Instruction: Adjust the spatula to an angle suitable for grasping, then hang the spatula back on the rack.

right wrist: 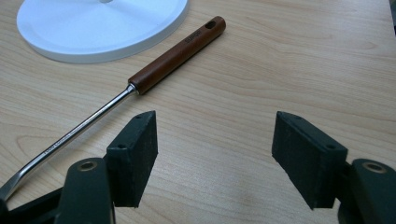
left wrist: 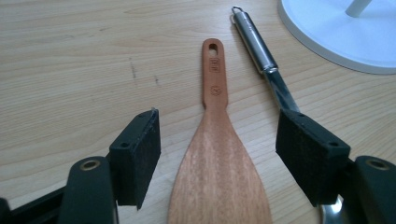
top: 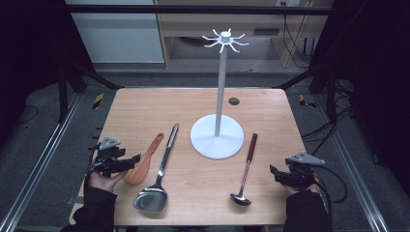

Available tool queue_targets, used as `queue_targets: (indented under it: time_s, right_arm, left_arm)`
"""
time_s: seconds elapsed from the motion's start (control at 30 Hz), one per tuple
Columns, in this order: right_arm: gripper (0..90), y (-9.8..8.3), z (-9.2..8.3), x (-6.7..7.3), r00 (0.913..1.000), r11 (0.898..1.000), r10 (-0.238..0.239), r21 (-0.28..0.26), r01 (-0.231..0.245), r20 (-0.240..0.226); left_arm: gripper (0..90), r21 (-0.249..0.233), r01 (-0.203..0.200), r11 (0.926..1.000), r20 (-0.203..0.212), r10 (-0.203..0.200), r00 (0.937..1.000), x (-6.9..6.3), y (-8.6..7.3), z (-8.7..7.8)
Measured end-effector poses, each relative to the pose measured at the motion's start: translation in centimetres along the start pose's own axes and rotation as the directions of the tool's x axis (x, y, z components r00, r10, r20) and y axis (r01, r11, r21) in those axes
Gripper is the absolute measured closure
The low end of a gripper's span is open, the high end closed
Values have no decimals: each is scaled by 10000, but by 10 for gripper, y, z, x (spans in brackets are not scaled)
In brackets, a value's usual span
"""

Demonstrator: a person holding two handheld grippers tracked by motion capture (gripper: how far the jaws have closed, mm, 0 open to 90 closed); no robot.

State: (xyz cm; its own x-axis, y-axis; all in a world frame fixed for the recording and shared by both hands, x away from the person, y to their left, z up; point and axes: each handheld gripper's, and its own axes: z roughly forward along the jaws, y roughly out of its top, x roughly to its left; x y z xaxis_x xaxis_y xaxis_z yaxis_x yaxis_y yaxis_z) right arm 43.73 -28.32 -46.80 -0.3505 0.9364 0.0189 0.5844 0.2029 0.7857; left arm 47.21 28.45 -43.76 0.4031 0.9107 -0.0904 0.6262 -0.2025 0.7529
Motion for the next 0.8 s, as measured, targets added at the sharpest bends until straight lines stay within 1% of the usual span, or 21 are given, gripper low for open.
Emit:
queue_targets:
  time_s: [0.07, 0.13, 0.2, 0.27, 0.33, 0.4, 0.5, 0.57, 0.6, 0.63, 0.67, 0.77, 0.8]
  right_arm:
    - [318, 0, 0, 0, 10000, 10000, 34, -34, -34, -12]
    - [318, 1, 0, 0, 10000, 10000, 55, -15, -55, 10]
    - [319, 1, 0, -1, 10000, 10000, -41, -52, 41, 25]
    - [319, 1, 0, 0, 10000, 10000, -35, -48, 35, 21]
    - [319, 1, 0, 0, 10000, 10000, -30, -37, 30, 16]
    - [319, 1, 0, 0, 10000, 10000, -20, -20, 20, 12]
    - [320, 1, 0, 0, 10000, 10000, -68, -12, 68, 19]
    - [320, 1, 1, 0, 10000, 10000, -61, -9, 61, 3]
    - [320, 1, 1, 0, 10000, 10000, -68, 4, 68, 6]
    - [320, 1, 1, 0, 10000, 10000, -68, 4, 68, 6]
    - [320, 1, 1, 0, 10000, 10000, -22, 61, 22, -17]
    - [320, 1, 1, 0, 10000, 10000, -30, 61, 30, -9]
    - [320, 1, 1, 0, 9999, 9999, -122, 30, 122, 41]
  left_arm:
    - [302, 48, -20, 10000, 72, 20, 10000, -4, 2, 1]
    - [302, 38, -133, 9999, 143, 133, 9998, -7, 5, 1]
    - [308, 23, -230, 9997, 211, 229, 9995, -12, 7, 2]
    - [312, 57, -324, 9995, 240, 322, 9992, -14, 9, 3]
    - [316, 80, -400, 9992, 234, 399, 9989, -17, 11, 4]
    - [318, 76, -392, 9992, 227, 391, 9990, -19, 12, 4]
    - [317, 182, -557, 9983, 237, 553, 9982, -25, 16, 7]
    - [318, 155, -644, 9978, 149, 642, 9978, -29, 18, 7]
    - [318, 155, -644, 9978, 149, 642, 9978, -29, 18, 7]
    - [318, 158, -731, 9972, 141, 729, 9972, -31, 19, 7]
    - [320, 133, -793, 9968, 145, 791, 9968, -34, 21, 8]
    - [324, 132, -850, 9963, 212, 847, 9962, -37, 22, 10]
    - [324, 172, -898, 9958, 250, 893, 9957, -39, 23, 11]
